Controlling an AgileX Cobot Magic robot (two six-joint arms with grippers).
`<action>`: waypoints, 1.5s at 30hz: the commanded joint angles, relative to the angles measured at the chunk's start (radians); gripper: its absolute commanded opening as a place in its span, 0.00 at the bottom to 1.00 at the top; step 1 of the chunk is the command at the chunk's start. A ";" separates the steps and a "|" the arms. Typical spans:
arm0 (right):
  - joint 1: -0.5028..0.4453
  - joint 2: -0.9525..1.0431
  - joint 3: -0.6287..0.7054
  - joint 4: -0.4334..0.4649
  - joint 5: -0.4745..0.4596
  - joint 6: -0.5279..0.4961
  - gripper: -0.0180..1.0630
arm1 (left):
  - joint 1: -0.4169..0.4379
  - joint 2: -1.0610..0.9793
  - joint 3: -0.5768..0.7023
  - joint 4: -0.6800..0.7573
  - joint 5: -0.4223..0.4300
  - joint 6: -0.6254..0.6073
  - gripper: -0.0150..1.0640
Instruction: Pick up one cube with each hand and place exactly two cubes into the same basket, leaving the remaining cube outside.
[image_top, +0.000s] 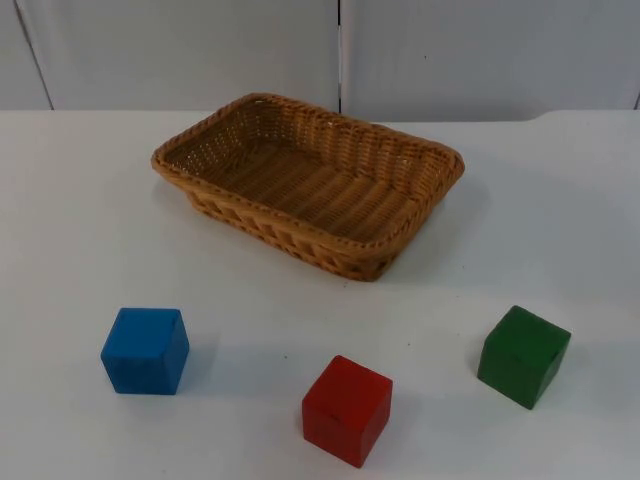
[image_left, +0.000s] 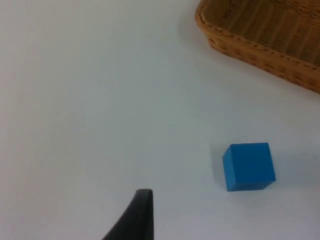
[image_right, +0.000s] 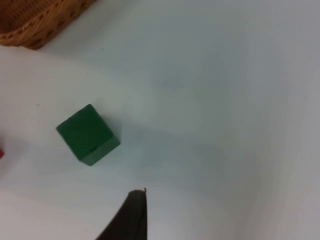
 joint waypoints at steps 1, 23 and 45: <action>-0.004 0.004 -0.009 0.042 -0.014 -0.041 0.99 | 0.002 0.013 -0.007 -0.054 -0.021 0.040 0.99; -0.002 0.004 -0.009 0.345 0.007 -0.308 0.99 | 0.002 0.208 -0.007 -0.277 -0.055 0.269 0.99; 0.508 0.412 -0.030 0.205 -0.249 -0.162 0.99 | -0.018 0.387 -0.007 -0.332 -0.103 0.336 0.99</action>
